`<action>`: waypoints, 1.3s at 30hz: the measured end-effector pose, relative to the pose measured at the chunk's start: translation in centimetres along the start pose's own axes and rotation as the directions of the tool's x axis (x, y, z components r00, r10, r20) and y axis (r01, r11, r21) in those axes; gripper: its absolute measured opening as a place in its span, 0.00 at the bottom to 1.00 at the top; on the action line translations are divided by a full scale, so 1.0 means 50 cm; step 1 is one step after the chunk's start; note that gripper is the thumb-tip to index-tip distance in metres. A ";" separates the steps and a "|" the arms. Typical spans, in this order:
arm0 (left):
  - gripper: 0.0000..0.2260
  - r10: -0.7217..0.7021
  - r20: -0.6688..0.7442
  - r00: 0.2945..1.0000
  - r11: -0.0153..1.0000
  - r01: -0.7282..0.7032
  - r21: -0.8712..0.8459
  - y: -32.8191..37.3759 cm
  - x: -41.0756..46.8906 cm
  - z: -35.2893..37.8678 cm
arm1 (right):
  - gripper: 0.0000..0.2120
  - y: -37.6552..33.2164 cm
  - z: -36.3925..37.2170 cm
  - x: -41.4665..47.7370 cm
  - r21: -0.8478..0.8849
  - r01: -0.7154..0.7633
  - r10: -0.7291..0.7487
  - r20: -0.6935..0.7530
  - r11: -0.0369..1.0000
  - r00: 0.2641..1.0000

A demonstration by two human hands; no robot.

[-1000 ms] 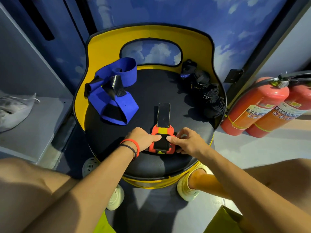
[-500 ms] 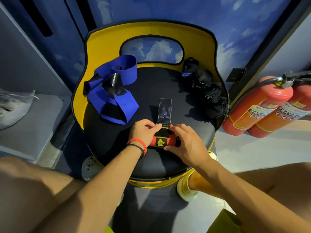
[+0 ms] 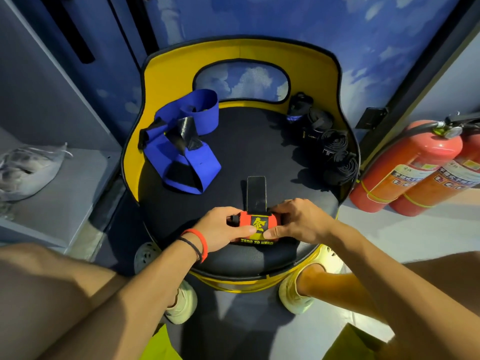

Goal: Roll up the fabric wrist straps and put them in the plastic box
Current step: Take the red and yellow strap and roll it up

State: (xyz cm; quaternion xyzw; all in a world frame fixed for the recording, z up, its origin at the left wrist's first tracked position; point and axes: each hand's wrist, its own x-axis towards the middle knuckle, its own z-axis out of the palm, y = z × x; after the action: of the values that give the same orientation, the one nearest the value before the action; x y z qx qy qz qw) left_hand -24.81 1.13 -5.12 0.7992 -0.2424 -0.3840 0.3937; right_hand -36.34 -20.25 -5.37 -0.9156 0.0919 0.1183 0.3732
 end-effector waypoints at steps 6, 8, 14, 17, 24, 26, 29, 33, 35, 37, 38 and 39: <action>0.16 -0.038 0.026 0.999 0.995 0.040 -0.089 0.017 0.004 -0.001 | 0.29 0.006 -0.001 0.017 0.209 -0.107 0.087 0.101 0.972 0.991; 0.14 -0.064 0.017 0.998 0.997 0.064 -0.035 0.022 0.012 -0.002 | 0.30 0.008 0.004 0.018 0.177 -0.102 0.088 0.083 0.979 0.993; 0.15 -0.152 0.043 0.987 0.988 0.152 0.014 0.039 0.044 -0.013 | 0.15 -0.018 0.072 -0.018 -0.089 0.090 -0.123 -0.495 0.992 0.860; 0.15 -0.208 0.070 0.976 0.978 0.210 -0.018 0.042 0.054 -0.016 | 0.21 -0.024 0.105 -0.036 -0.304 0.118 -0.262 -0.495 0.945 0.829; 0.13 -0.106 -0.104 0.989 0.992 0.098 -0.081 0.030 0.087 -0.002 | 0.33 -0.017 0.083 -0.018 -0.377 0.036 -0.204 -0.418 0.926 0.885; 0.08 0.066 -0.294 0.953 0.991 -0.096 -0.089 0.016 0.087 0.018 | 0.32 -0.020 0.063 -0.011 -0.331 0.028 -0.167 -0.398 0.943 0.902; 0.08 0.265 -0.375 0.888 0.951 -0.305 -0.051 -0.002 0.065 0.050 | 0.29 -0.012 0.038 0.005 -0.268 -0.006 -0.088 -0.337 0.963 0.938; 0.27 0.307 -0.194 0.932 0.941 -0.328 -0.084 -0.042 0.053 0.046 | 0.30 -0.001 0.014 0.028 -0.208 -0.034 -0.020 -0.254 0.978 0.967; 0.29 0.286 -0.172 0.943 0.955 -0.295 -0.024 -0.041 0.053 0.029 | 0.31 -0.004 0.009 0.034 -0.200 -0.053 0.008 -0.220 0.978 0.975; 0.30 0.289 -0.162 0.944 0.953 -0.267 0.143 -0.029 0.055 0.011 | 0.32 -0.005 0.005 0.035 -0.149 -0.061 0.033 -0.187 0.987 0.982; 0.31 0.279 -0.143 0.950 0.947 -0.247 0.206 -0.023 0.058 0.003 | 0.33 -0.007 0.004 0.033 -0.109 -0.067 0.049 -0.163 0.992 0.985; 0.31 0.259 -0.118 0.959 0.947 -0.227 0.228 -0.017 0.062 -0.004 | 0.33 -0.008 0.001 0.032 -0.057 -0.074 0.065 -0.141 0.996 0.988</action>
State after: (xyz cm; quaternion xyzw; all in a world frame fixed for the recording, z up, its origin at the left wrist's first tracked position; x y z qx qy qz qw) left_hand -22.75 -0.42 -7.03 0.8266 -0.3494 -0.2448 0.3672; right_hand -34.70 -20.08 -5.59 -0.9290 0.1457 0.0701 0.3329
